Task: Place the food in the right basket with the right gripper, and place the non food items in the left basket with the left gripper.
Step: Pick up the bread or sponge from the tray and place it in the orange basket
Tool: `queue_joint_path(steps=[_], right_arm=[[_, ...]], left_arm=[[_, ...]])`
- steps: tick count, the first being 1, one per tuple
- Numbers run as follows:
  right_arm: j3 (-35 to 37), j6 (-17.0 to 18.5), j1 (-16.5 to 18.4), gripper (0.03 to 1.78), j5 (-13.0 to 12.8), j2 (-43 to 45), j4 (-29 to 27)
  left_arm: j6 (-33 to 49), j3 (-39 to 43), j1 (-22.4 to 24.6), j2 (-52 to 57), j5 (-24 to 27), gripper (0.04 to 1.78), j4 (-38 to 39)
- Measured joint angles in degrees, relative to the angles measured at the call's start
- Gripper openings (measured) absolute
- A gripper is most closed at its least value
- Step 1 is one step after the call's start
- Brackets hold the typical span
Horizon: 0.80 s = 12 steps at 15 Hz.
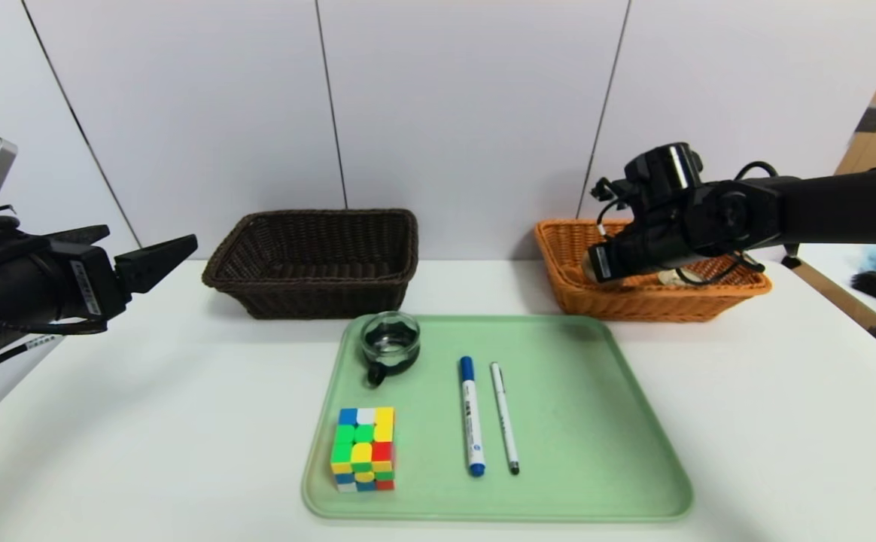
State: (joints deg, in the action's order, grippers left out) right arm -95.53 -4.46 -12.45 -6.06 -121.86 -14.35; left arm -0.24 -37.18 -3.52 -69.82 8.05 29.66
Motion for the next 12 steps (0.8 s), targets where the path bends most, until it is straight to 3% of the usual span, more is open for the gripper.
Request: queue_joint_path(steps=[3, 5, 8, 12], right_arm=[[0.02, 0.3, 0.05, 0.69, -0.74, -0.68, 0.52], [0.07, 0.41, 0.05, 0.93, -3.78, -1.11, 0.99], [0.1, 0.59, 0.05, 1.18, -4.33, -0.79, 1.04], [-0.12, 1.51, -0.56, 1.39, -4.19, 2.73, 4.1]], left_arm=[[0.13, 0.06, 0.0, 0.0, 0.0, 1.69, -0.04], [0.15, 0.09, 0.02, 0.05, 0.0, 1.69, -0.01], [0.24, 0.26, 0.0, 0.37, 0.0, 1.69, -0.04], [0.43, 0.44, 0.0, 0.69, -0.09, 1.69, -0.04]])
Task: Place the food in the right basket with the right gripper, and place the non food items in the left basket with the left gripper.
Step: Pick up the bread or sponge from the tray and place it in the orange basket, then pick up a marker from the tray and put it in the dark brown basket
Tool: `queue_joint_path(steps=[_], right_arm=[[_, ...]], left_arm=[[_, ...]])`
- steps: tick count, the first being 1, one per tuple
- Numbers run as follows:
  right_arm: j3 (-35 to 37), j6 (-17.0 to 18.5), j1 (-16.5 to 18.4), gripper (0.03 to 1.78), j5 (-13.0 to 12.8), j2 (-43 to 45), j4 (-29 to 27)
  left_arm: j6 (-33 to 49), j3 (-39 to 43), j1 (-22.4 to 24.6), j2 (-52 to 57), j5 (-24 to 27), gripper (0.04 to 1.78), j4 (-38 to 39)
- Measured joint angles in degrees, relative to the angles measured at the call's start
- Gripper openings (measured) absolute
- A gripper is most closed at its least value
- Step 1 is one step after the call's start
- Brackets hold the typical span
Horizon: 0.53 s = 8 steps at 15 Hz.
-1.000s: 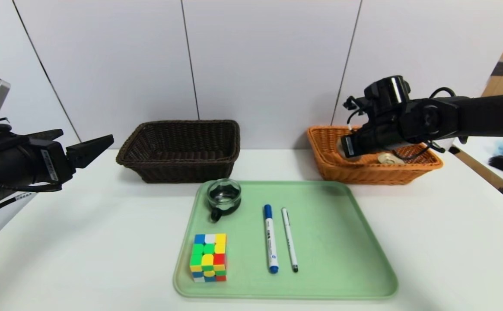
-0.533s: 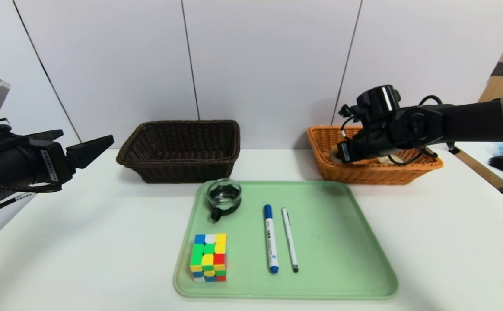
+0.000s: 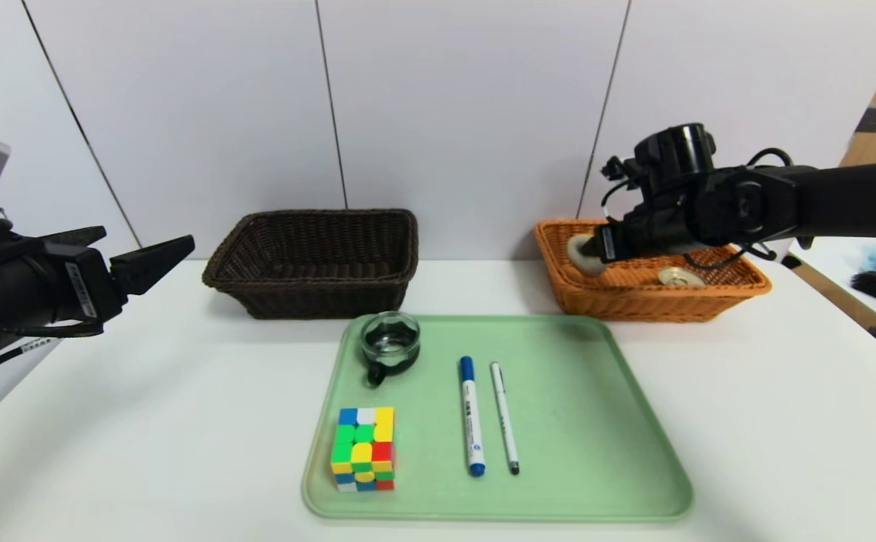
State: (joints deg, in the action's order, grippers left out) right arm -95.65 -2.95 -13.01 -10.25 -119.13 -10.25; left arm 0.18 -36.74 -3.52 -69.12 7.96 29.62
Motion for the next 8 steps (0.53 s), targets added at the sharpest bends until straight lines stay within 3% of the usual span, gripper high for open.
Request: queue_joint_path(steps=[5, 8], right_arm=[[1.63, 0.84, -4.41, 1.54, -0.16, 8.16, 0.37], [2.95, 1.8, -5.67, 1.6, -1.71, 10.47, 0.22]], left_arm=[[0.2, 0.3, 0.0, 0.16, -0.06, 1.69, -0.02], [0.26, 0.69, 0.02, 0.73, -0.09, 1.69, 0.0]])
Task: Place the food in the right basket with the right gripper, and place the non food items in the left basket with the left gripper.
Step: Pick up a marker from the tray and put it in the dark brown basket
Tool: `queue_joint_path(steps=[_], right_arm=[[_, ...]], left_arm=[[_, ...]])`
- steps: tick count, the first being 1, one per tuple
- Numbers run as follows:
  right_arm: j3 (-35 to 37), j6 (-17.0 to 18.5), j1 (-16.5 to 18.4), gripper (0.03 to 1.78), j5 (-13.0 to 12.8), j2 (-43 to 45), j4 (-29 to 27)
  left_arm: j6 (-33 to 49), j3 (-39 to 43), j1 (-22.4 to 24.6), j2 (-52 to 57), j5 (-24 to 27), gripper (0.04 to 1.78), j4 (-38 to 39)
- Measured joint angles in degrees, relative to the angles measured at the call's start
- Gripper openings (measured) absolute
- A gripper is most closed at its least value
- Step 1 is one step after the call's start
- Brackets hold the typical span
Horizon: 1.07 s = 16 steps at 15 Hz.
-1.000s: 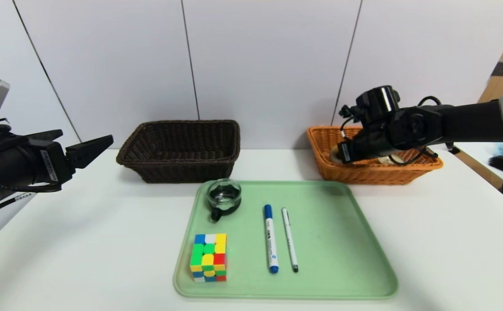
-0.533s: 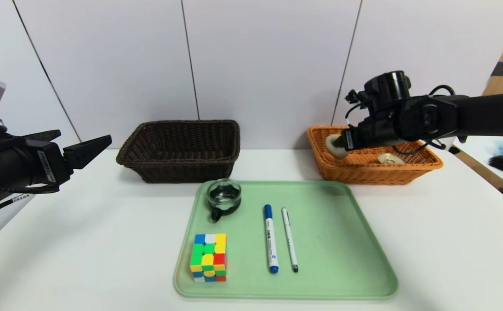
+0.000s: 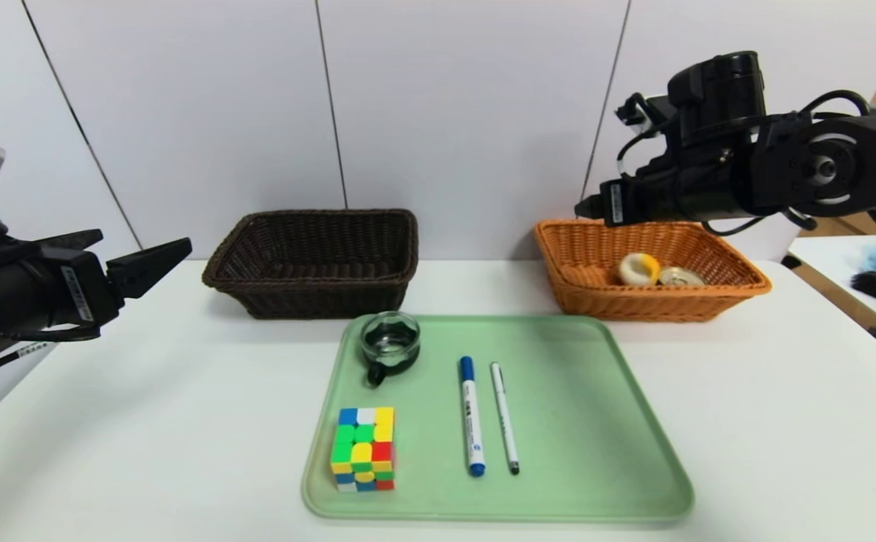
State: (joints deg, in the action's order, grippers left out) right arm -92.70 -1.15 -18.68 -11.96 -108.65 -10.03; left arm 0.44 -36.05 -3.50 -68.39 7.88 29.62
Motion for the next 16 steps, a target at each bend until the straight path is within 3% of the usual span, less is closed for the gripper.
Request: queue_joint_path(steps=[3, 6, 8, 11, 16], right_arm=[[1.22, 4.34, -6.18, 1.63, -0.09, 3.32, -5.12], [2.23, 15.53, -13.37, 1.66, 0.13, 6.18, -16.7], [5.38, 20.69, -15.93, 1.67, 0.33, 7.36, -19.52], [11.12, 24.15, -18.2, 1.68, 0.44, 8.3, -19.65], [17.86, 24.8, -20.82, 1.69, 0.22, 6.86, -17.71]], left_arm=[[0.0, 0.17, 0.0, 0.41, 0.02, 1.69, -0.02], [0.02, 0.2, -0.02, 0.73, 0.0, 1.69, 0.0], [0.07, 0.5, 0.0, 1.08, -0.02, 1.69, -0.02], [0.07, 1.02, -0.02, 1.48, 0.0, 1.69, -0.02], [0.07, 1.4, -0.05, 1.74, 0.09, 1.69, 0.0]])
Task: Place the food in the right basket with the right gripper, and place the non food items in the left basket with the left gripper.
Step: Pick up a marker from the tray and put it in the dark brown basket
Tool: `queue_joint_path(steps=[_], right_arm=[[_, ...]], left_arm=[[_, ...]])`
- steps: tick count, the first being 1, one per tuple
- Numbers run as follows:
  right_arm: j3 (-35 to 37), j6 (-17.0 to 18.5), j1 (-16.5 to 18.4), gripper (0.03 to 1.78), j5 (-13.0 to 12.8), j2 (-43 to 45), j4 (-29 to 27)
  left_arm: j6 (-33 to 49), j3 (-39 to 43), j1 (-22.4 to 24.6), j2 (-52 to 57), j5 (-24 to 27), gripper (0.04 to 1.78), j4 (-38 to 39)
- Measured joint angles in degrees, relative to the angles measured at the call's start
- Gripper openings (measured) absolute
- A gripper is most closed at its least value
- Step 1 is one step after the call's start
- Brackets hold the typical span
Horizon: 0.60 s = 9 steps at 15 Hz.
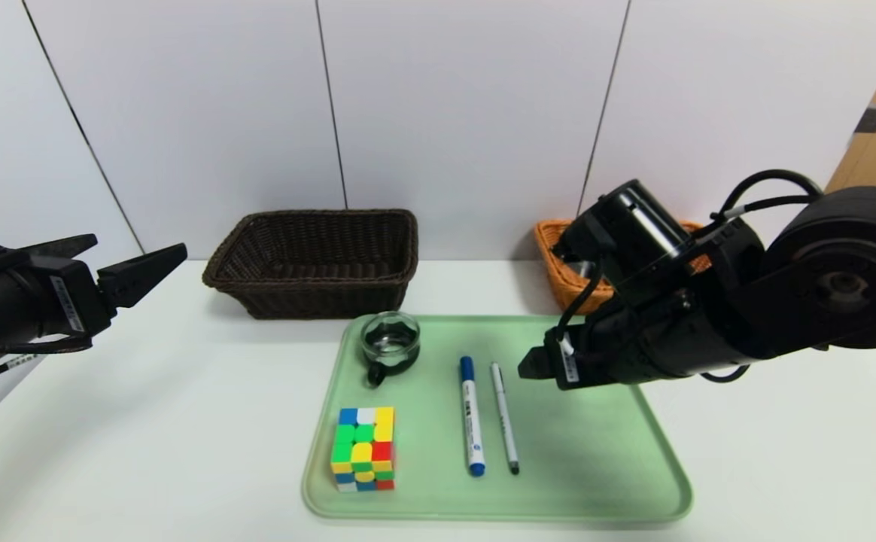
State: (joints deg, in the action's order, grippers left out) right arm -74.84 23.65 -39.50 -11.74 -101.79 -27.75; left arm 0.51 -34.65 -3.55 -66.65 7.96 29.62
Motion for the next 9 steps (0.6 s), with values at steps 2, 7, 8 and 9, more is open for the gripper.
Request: queue_joint_path(steps=[2, 7, 8, 9], right_arm=[[2.71, -0.09, -0.74, 1.69, -0.27, -1.16, 3.85], [5.79, -0.28, -2.56, 1.69, -0.61, -4.39, 7.0], [5.81, -0.39, -2.61, 1.69, -1.23, -5.02, 7.05], [5.88, -0.45, -2.76, 1.69, -2.15, -5.73, 7.17]], left_arm=[[0.12, 0.06, 0.0, 0.0, -0.05, 1.69, 0.0], [0.8, 0.72, 0.05, -0.05, -0.11, 1.69, -0.02], [0.85, 0.77, 0.05, -0.05, -0.09, 1.69, -0.02], [0.87, 0.77, 0.0, -0.05, -0.09, 1.69, 0.0]])
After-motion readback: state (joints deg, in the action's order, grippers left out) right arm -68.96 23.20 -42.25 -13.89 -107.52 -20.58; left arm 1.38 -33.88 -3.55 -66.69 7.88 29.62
